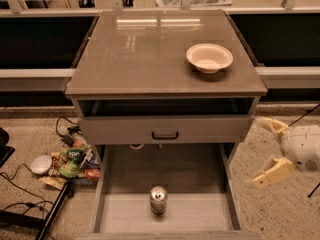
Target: Pick 7up can from middle drawer and place on counter
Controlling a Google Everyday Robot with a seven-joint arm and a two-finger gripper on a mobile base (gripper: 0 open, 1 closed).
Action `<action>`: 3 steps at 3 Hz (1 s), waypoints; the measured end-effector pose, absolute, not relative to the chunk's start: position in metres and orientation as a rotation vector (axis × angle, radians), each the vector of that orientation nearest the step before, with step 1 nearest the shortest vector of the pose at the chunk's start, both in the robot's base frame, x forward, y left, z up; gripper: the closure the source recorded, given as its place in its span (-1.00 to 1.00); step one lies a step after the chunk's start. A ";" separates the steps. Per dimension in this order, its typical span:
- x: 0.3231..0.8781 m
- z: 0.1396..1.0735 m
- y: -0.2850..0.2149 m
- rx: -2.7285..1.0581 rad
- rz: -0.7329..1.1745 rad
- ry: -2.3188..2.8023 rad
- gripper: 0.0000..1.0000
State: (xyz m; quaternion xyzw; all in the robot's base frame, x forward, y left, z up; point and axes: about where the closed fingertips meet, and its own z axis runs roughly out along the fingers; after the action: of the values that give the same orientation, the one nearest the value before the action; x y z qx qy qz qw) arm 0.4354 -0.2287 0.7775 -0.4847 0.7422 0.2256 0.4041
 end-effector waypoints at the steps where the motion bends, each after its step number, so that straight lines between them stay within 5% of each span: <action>1: 0.447 0.749 -0.212 -1.206 0.639 1.855 -1.00; 3: 0.475 0.632 -0.162 -1.153 0.820 1.735 -1.00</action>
Offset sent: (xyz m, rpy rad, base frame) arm 0.0487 0.0756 -0.1604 0.2987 0.0281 0.1059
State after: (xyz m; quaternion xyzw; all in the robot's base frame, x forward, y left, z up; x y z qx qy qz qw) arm 0.4754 -0.1622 0.6318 -0.4633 0.6975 0.3295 0.4363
